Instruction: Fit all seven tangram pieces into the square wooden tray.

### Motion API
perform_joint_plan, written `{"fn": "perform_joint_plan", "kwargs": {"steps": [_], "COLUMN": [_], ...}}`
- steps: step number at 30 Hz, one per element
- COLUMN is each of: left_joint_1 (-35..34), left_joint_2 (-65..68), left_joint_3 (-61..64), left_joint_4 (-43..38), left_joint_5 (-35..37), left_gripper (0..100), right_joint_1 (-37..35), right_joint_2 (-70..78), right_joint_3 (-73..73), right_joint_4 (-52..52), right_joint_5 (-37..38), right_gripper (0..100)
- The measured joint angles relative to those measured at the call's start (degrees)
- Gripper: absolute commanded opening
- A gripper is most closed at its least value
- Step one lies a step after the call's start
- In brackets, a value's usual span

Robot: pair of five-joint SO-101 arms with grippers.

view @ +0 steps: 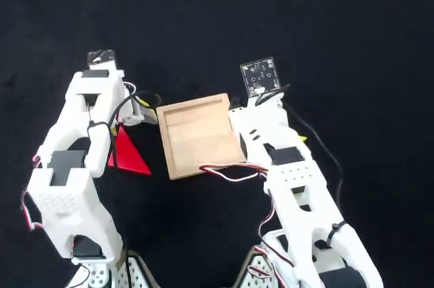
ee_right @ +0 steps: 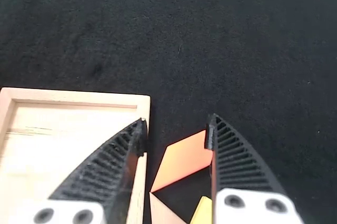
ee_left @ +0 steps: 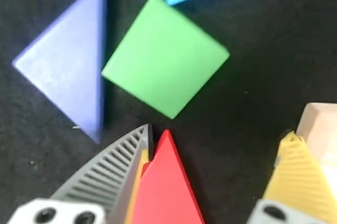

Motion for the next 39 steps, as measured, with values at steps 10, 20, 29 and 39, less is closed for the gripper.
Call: {"fn": "perform_joint_plan", "kwargs": {"steps": [10,20,29,39], "left_joint_1": [12.31,8.88,2.81,-0.26], "left_joint_2": [1.32,1.32,-14.77,-44.4], "left_joint_3": [-7.12,-21.45,-9.93,31.38], "left_joint_4": [7.38,25.23,28.4,5.01], "left_joint_5": [-7.38,-10.29,-16.7,-17.32], "left_gripper": [37,37,37,39], "right_joint_1": [0.0,0.0,0.0,0.0], "right_joint_2": [0.0,0.0,0.0,0.0], "right_joint_3": [0.0,0.0,0.0,0.53], "right_joint_4": [0.0,0.0,0.0,0.0], "right_joint_5": [0.0,0.0,0.0,0.0], "right_gripper": [19.1,19.1,19.1,19.1]}}
